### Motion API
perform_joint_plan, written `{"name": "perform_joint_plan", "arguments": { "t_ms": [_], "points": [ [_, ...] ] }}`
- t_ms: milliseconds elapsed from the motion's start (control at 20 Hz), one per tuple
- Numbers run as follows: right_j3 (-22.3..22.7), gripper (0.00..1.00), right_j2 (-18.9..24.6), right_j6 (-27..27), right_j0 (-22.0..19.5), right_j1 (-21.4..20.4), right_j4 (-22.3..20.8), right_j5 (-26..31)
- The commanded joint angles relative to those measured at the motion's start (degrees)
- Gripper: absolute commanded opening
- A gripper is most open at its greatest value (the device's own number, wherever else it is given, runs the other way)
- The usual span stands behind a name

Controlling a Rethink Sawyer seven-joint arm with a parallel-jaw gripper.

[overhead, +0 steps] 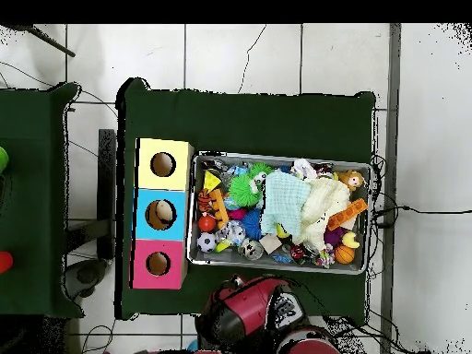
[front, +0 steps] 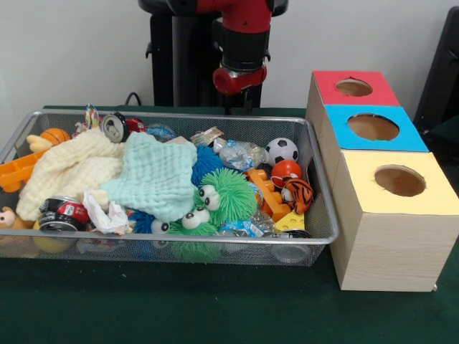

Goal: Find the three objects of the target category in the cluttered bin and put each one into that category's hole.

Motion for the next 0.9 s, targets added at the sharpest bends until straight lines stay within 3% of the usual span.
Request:
{"name": "perform_joint_plan", "arguments": {
  "t_ms": [50,650,900],
  "points": [
    [-9.73,1.00,-1.20,6.58,1.79,4.33,-1.53,-6.94],
    [-13.25,1.00,-2.64,6.80,2.59,9.05,0.19,-10.44],
    [-11.81,1.00,1.53,5.22,-1.15,5.87,-1.16,-6.26]
  ]
}}
